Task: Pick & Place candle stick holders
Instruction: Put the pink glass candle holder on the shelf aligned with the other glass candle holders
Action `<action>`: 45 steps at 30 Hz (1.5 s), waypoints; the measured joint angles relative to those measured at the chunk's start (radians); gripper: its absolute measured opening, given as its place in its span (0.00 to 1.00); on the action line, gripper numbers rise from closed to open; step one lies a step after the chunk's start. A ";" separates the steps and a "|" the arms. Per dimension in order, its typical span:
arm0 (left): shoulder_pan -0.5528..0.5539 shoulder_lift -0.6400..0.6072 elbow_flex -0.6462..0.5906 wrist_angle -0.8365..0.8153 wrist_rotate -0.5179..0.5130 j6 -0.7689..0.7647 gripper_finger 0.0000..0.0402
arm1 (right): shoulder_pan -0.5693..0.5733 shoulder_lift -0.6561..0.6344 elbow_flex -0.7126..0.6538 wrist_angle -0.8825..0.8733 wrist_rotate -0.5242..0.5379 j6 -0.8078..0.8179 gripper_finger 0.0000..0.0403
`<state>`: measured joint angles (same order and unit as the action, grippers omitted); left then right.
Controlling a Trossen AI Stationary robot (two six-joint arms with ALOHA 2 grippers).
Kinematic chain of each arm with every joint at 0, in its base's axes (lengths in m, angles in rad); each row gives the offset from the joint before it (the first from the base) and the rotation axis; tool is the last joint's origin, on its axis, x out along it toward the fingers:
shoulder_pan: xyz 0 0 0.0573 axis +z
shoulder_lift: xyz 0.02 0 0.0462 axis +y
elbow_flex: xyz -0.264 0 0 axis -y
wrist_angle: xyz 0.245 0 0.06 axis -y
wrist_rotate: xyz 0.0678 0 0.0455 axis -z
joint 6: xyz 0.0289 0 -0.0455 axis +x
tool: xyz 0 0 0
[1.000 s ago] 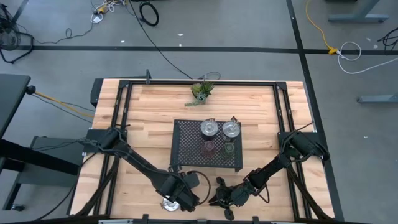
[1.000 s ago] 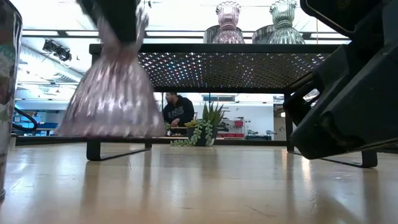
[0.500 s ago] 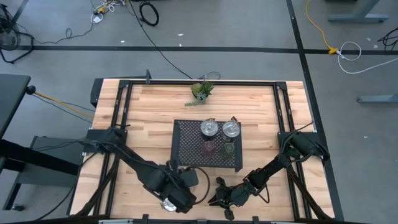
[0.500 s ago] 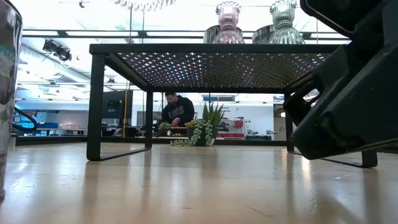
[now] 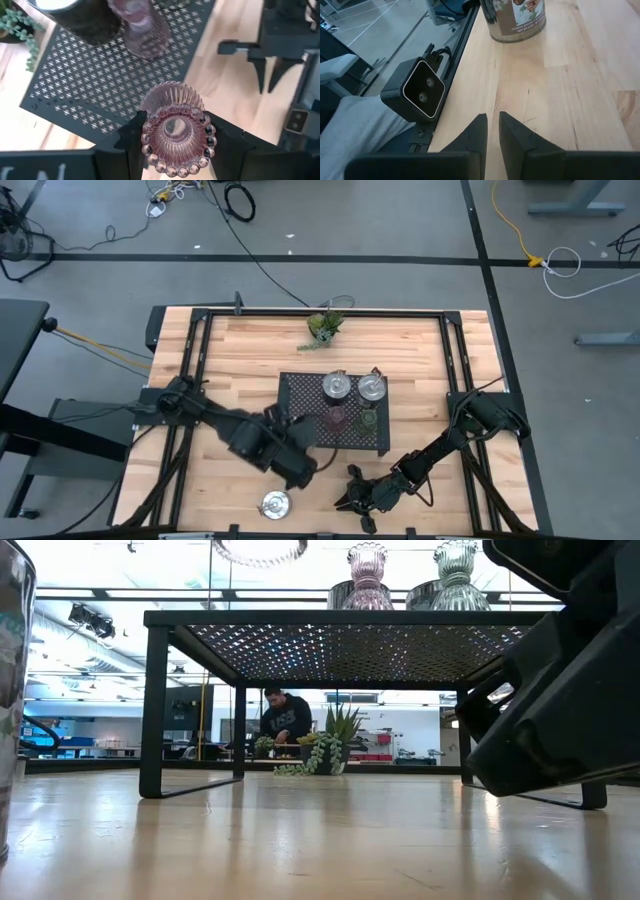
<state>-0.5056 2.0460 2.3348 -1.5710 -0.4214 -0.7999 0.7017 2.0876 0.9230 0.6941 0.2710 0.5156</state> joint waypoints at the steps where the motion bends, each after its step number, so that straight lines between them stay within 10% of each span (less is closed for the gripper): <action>1: 0.015 0.000 0.000 0.000 0.006 0.006 0.43 | 0.000 0.000 0.000 0.000 0.000 0.000 0.12; 45: 0.209 -0.001 -0.154 0.037 0.174 0.159 0.43 | 0.000 0.000 0.000 0.000 -0.026 0.000 0.12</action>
<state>-0.2968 2.0449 2.1811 -1.5341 -0.2478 -0.6413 0.7021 2.0876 0.9230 0.6937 0.2452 0.5156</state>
